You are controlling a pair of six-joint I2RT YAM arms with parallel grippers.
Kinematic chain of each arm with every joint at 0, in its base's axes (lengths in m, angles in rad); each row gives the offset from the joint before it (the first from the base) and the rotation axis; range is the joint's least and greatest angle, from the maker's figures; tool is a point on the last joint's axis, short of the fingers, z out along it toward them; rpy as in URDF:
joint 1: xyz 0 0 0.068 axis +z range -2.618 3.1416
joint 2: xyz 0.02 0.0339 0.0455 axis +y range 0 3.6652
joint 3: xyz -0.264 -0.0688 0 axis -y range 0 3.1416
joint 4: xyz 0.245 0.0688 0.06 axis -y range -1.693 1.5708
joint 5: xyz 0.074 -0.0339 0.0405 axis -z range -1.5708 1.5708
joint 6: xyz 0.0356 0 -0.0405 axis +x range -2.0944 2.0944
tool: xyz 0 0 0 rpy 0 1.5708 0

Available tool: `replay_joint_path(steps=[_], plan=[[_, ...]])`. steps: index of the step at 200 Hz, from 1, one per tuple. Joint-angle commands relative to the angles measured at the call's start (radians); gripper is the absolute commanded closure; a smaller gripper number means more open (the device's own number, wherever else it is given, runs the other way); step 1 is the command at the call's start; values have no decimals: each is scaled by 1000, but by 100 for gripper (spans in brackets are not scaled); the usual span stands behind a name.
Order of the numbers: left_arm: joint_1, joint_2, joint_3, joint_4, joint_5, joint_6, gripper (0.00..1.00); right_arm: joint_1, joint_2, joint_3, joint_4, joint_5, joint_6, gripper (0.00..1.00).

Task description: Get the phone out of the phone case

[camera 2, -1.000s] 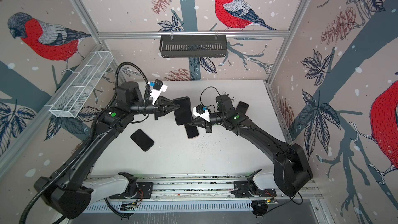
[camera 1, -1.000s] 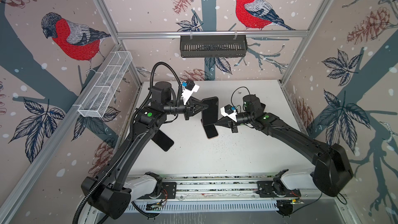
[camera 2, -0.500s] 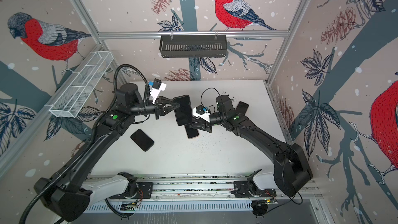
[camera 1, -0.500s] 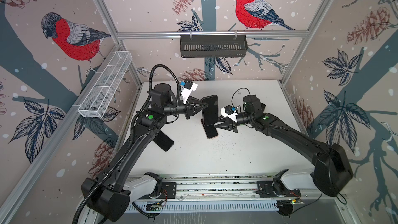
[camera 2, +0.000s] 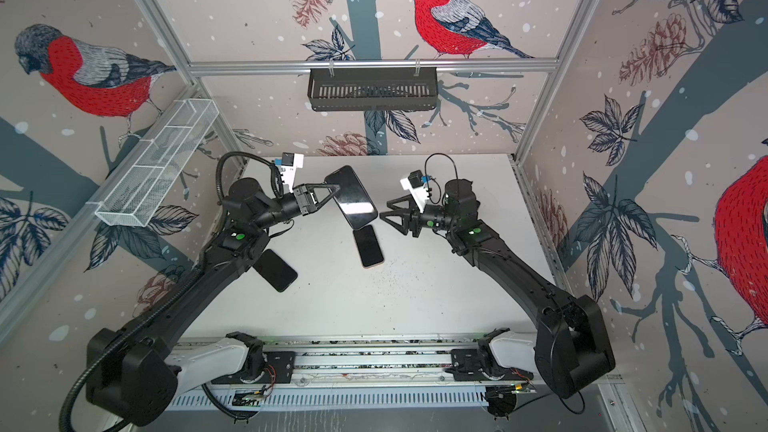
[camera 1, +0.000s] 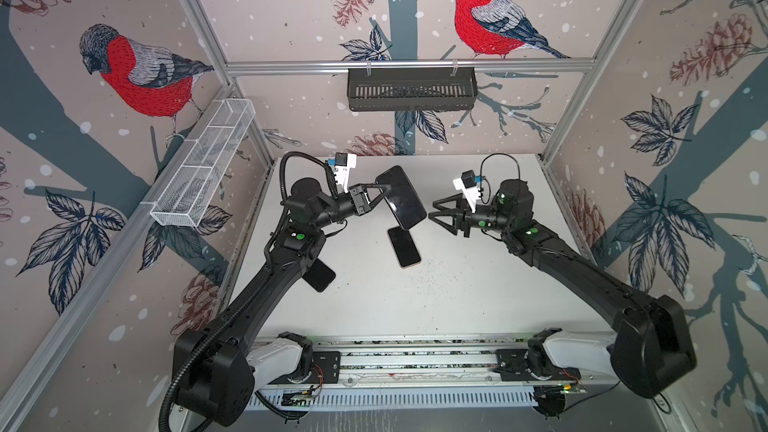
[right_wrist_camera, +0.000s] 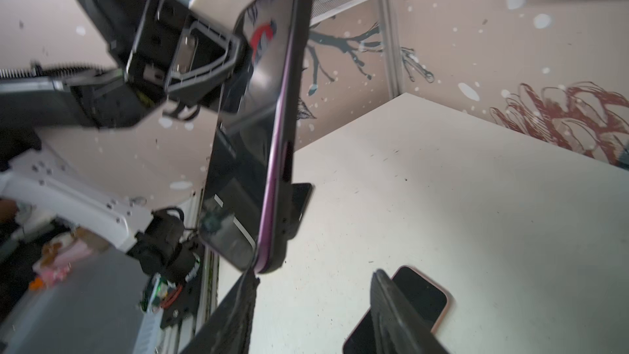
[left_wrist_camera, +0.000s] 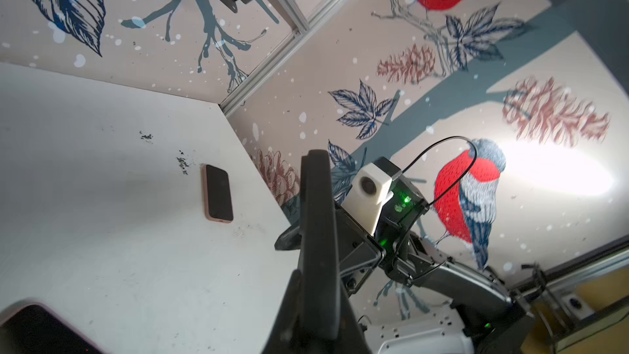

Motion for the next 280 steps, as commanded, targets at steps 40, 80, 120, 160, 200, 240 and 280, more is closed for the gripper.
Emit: replay_joint_path(steps=[40,80,120,160,200,240,280], plan=[[4,3,-78,527,-87,-428,100,-15,-6,-16,422,-65,623,42],[4,-12,-112,574,-99,-459,100,4,36,-24,644,-65,820,43],[4,-10,-123,627,-107,-491,100,63,65,-13,675,-57,836,46],[4,-14,-133,662,-119,-513,100,77,53,-35,689,-40,833,48],[4,-12,-137,681,-129,-522,100,79,32,-80,687,-26,813,48],[4,-14,-122,666,-127,-512,100,86,34,-83,691,-24,809,48],[4,-20,-119,658,-118,-504,100,96,46,-78,696,-21,804,48]])
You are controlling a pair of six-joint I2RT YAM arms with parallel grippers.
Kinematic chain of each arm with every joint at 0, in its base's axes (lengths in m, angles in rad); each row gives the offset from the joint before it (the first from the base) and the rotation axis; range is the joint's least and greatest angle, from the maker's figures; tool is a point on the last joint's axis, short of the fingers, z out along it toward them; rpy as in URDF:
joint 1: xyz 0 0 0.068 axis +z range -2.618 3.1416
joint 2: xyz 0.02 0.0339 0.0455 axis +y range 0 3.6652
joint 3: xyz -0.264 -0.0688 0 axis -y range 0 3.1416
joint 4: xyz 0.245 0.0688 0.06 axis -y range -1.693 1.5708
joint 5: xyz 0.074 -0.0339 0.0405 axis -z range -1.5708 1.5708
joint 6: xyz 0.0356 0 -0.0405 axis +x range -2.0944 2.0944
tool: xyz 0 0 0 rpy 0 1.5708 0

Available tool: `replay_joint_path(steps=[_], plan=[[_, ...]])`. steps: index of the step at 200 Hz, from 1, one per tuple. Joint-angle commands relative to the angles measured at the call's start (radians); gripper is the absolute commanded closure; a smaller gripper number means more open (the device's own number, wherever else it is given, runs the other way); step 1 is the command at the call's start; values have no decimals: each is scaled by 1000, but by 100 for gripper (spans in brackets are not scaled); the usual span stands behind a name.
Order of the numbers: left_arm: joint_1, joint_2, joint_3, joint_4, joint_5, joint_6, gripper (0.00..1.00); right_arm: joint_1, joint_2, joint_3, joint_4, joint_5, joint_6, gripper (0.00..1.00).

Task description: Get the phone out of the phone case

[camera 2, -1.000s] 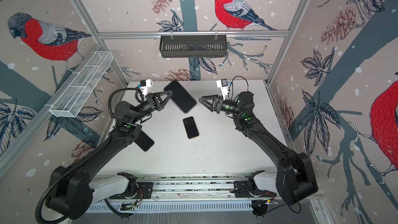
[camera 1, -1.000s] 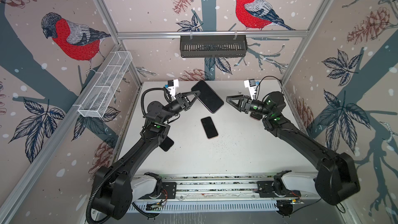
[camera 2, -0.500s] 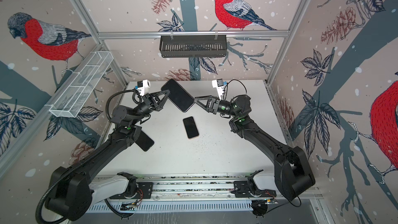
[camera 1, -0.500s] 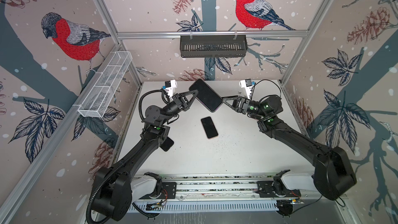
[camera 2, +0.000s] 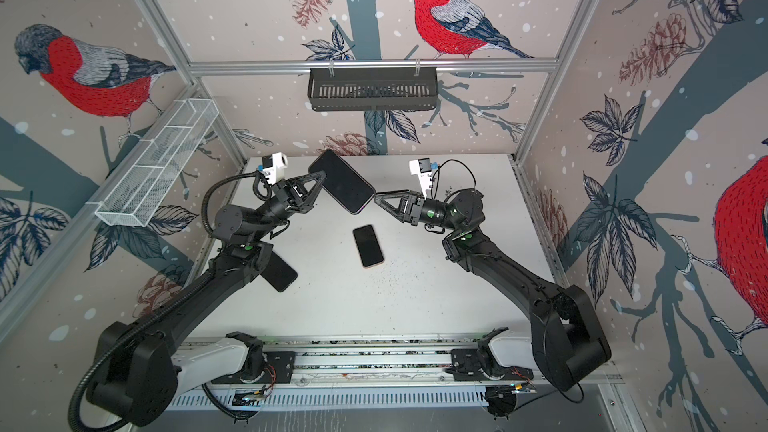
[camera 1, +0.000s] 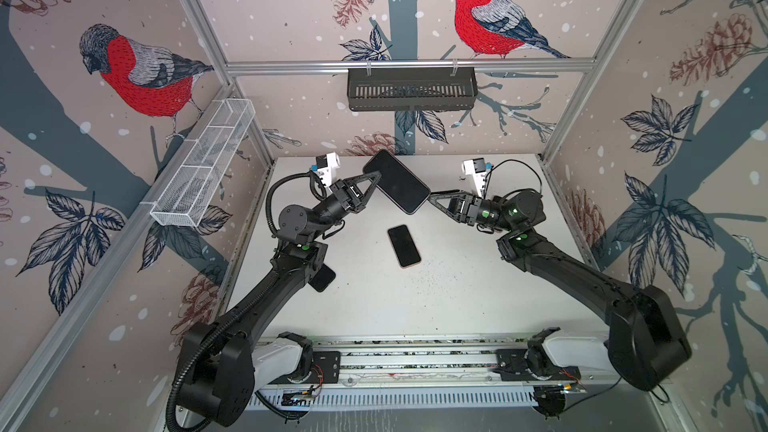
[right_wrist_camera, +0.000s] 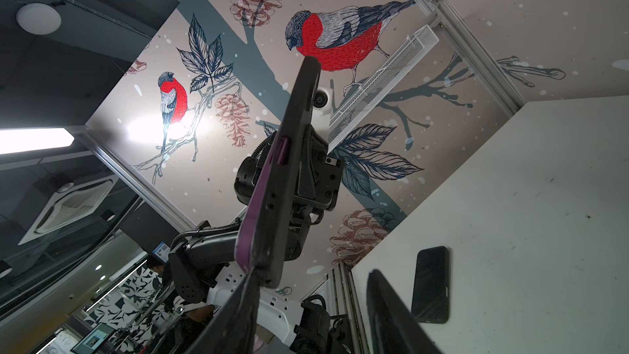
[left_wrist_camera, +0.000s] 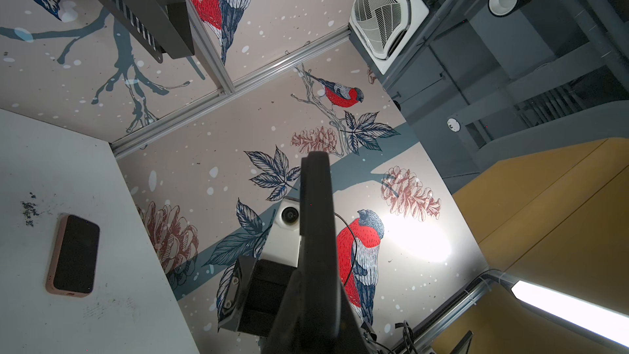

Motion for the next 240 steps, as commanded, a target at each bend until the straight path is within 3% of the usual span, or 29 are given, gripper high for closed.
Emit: replay_joint_path(steps=[1,143,240], plan=[[2,-10,14,87,5,-12,100,8,9,7,37,8,-13,48],[0,-25,20,35,2,30,100,27,-42,-65,63,9,-25,45],[-5,-32,16,13,0,50,100,55,4,-9,60,17,-31,44]])
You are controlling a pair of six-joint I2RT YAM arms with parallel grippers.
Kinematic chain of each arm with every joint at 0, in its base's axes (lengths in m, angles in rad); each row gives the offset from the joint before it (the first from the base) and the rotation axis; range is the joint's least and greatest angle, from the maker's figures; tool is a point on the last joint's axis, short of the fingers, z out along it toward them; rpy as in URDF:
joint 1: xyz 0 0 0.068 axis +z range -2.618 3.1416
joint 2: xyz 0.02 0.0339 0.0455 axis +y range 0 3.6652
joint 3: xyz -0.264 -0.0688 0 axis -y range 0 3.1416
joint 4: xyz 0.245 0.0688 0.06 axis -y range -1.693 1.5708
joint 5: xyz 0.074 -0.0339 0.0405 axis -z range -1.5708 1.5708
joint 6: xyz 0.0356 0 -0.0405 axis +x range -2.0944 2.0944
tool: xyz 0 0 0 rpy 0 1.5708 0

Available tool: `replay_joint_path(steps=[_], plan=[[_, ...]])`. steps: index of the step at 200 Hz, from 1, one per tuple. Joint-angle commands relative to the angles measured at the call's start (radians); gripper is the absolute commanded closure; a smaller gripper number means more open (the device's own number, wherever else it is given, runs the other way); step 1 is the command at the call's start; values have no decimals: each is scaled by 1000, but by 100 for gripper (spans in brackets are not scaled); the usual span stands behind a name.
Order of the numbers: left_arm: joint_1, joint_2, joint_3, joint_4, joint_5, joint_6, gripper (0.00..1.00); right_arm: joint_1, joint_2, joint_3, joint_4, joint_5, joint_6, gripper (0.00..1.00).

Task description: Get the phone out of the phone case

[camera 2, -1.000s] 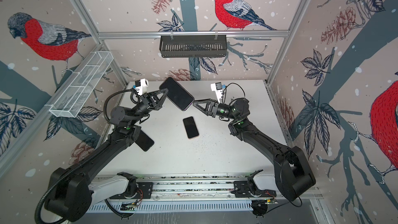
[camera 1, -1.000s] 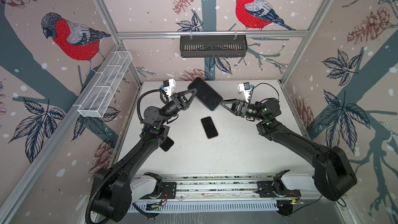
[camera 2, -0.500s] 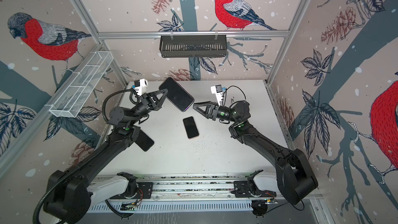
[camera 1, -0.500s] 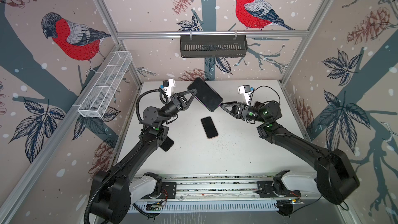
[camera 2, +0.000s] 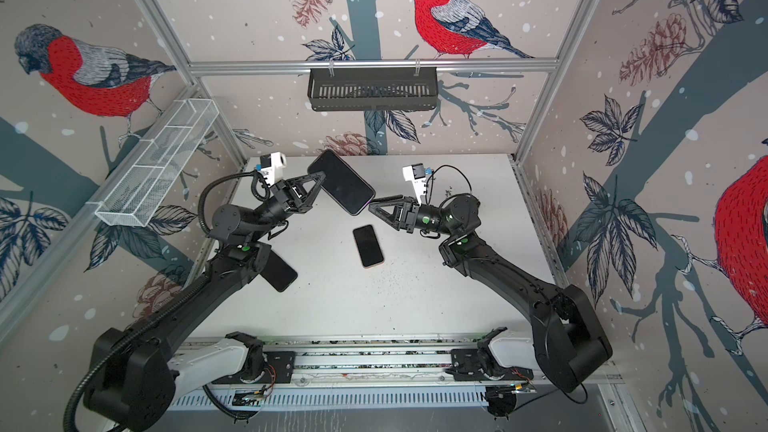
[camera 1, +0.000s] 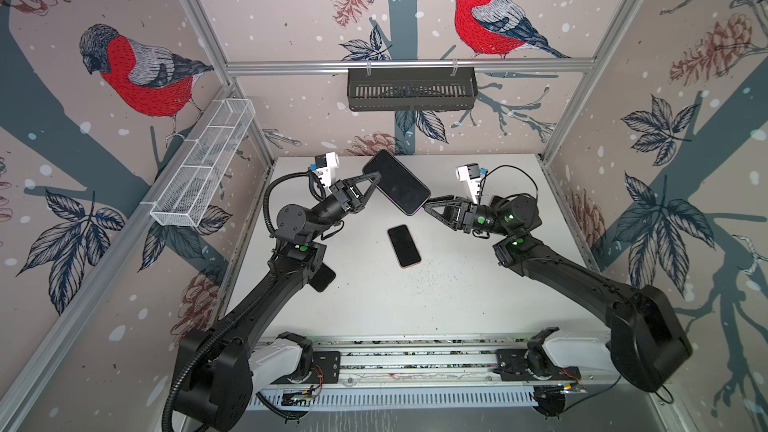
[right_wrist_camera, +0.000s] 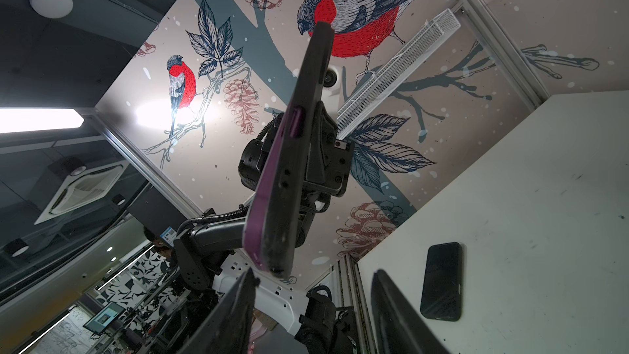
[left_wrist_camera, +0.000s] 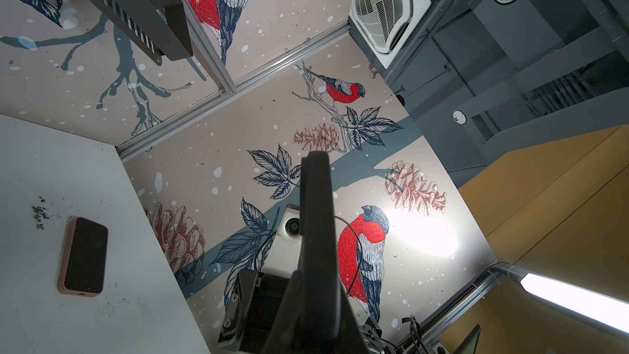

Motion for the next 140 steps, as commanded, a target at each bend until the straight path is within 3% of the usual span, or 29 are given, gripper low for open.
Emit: replay_joint_path(steps=[1,73,140], plan=[[-2,-7,6,65,-6,5,100,3,7,14,35,10,-9,44],[-15,9,14,89,0,6,100,-2,51,39,21,26,-17,44],[-26,88,47,125,17,9,100,-69,143,113,31,13,32,45]])
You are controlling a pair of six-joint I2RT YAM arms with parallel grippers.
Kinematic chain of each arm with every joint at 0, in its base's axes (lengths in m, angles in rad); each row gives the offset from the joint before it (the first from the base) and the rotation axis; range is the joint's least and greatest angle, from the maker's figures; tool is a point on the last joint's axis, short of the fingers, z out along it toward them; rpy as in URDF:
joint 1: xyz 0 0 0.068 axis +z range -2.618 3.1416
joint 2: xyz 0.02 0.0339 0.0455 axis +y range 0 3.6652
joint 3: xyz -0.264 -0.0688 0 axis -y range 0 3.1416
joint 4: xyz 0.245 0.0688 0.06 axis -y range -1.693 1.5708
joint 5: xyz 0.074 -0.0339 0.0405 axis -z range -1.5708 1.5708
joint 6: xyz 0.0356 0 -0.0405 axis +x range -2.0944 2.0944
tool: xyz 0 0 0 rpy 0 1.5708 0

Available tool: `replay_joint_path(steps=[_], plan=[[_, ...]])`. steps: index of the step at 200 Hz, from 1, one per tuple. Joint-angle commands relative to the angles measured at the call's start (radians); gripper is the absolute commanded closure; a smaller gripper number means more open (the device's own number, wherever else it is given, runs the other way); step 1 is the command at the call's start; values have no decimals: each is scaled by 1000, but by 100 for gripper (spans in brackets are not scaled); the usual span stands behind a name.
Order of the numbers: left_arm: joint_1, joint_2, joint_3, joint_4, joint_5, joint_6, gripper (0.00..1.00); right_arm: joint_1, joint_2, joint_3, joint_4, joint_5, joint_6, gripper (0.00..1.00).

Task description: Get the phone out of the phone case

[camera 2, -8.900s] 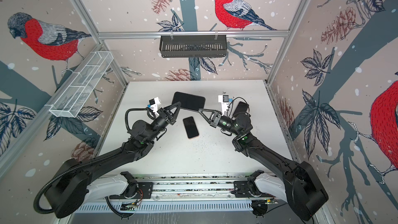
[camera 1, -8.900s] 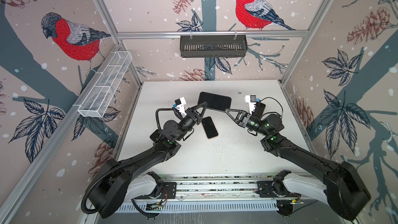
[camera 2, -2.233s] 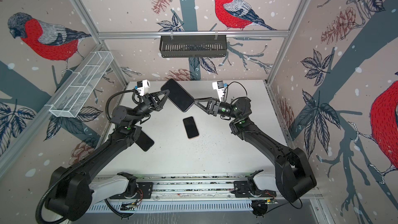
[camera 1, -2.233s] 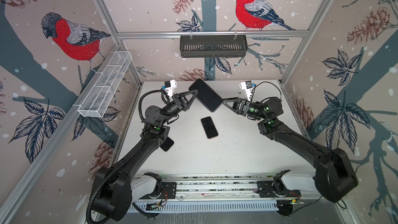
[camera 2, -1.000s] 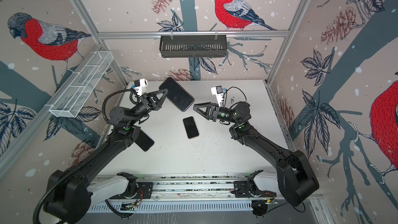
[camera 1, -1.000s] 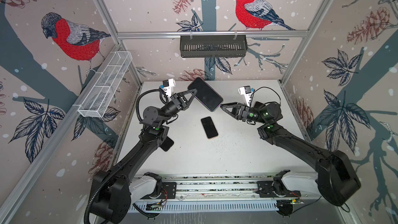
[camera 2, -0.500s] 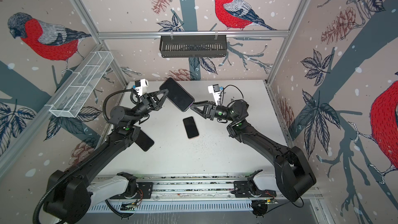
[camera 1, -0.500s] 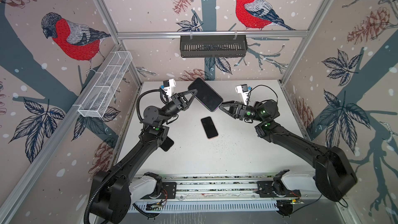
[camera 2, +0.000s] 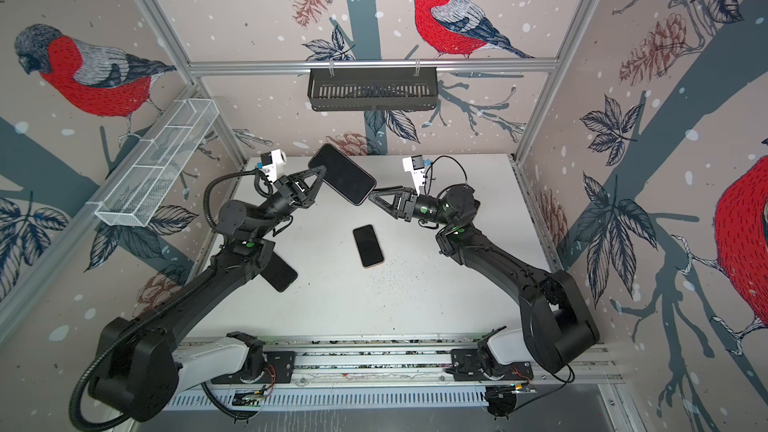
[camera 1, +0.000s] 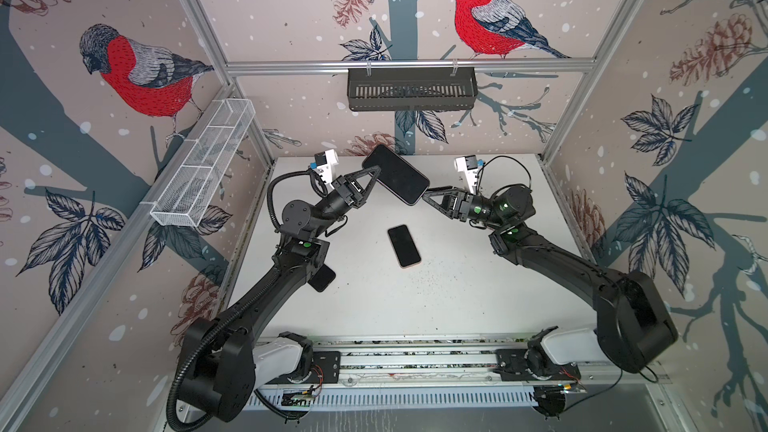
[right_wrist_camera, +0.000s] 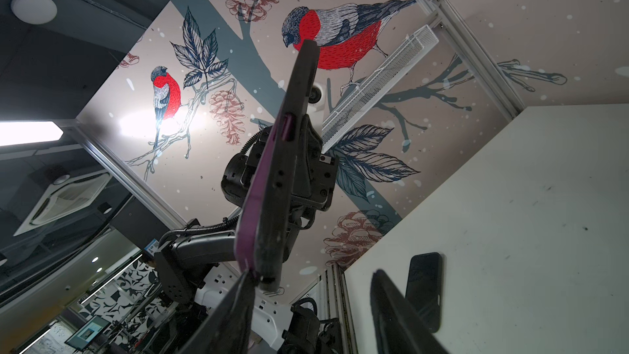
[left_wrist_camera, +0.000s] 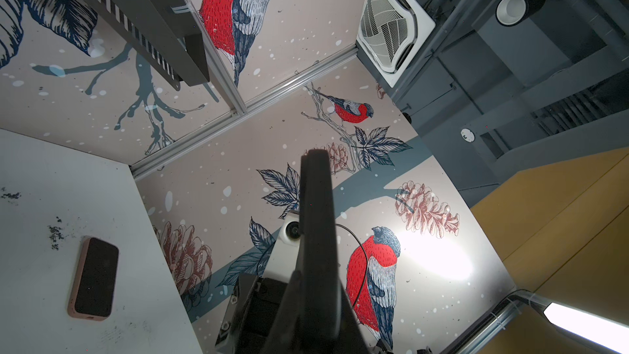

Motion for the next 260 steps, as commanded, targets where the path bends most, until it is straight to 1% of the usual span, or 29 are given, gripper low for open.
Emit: replay_joint_path(steps=[1,39,110,135,156,178,207,227,238,260], plan=[[-9,28,23,118,93,-18,100,-15,33,32,25,23,35,45],[-10,87,46,171,100,-34,100,-36,84,64,32,6,44,46],[-10,169,77,243,122,-61,100,-87,180,71,177,-22,152,50],[-8,181,77,225,127,-48,100,-103,187,66,227,-29,190,51],[-8,200,76,232,129,-49,100,-104,180,63,225,-36,184,53],[-8,214,76,225,133,-44,100,-104,176,56,232,-44,191,62],[-8,211,81,160,129,6,100,-98,163,36,261,-47,214,72],[-8,213,86,135,128,29,100,-90,152,18,276,-50,229,82],[-8,213,88,99,123,53,100,-90,142,6,277,-45,233,88],[-8,213,88,29,113,97,100,-89,112,-20,280,-32,246,96]])
